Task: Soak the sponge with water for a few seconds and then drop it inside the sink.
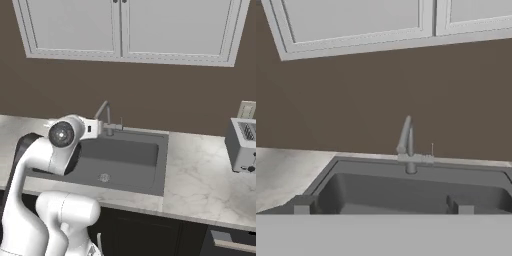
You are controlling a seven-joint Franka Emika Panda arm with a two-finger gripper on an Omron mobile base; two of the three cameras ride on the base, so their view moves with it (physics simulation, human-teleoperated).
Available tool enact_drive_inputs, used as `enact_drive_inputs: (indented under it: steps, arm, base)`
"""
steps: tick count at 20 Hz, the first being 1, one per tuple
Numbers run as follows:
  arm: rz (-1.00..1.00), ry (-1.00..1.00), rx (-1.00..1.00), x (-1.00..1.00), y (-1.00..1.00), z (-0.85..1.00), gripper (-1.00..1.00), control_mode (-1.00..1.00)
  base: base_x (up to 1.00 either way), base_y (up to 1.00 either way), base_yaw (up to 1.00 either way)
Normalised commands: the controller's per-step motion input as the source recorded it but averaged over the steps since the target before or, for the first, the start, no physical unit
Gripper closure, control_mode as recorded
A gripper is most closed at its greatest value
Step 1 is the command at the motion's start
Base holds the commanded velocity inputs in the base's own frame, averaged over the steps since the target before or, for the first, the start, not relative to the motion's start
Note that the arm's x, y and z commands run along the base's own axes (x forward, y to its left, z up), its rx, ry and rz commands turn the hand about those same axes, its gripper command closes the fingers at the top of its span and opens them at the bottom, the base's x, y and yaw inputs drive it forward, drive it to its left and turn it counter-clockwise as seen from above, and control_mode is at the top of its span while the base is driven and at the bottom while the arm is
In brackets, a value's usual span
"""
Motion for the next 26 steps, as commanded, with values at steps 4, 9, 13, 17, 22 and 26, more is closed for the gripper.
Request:
enact_drive_inputs:
  steps: [4,9,13,17,22,26]
  arm:
    - [0.06,-0.13,0.00,-0.25,0.00,0.04,-1.00,-1.00]
    - [0.06,-0.08,0.00,-0.19,0.00,0.00,-1.00,-1.00]
    - [0.07,0.00,-0.01,-0.03,-0.07,0.01,-1.00,-1.00]
    - [0.06,0.00,-0.04,0.16,-0.23,0.00,-1.00,-1.00]
    - [0.03,0.00,-0.02,0.28,-0.25,0.00,-1.00,-1.00]
    - [0.01,0.00,0.00,0.21,-0.19,0.00,-1.00,-1.00]
  base:
    - [0.00,0.00,0.00]
    - [0.00,0.00,0.00]
    - [0.00,0.00,0.00]
    - [0.00,0.00,0.00]
    - [0.00,0.00,0.00]
    - [0.00,0.00,0.00]
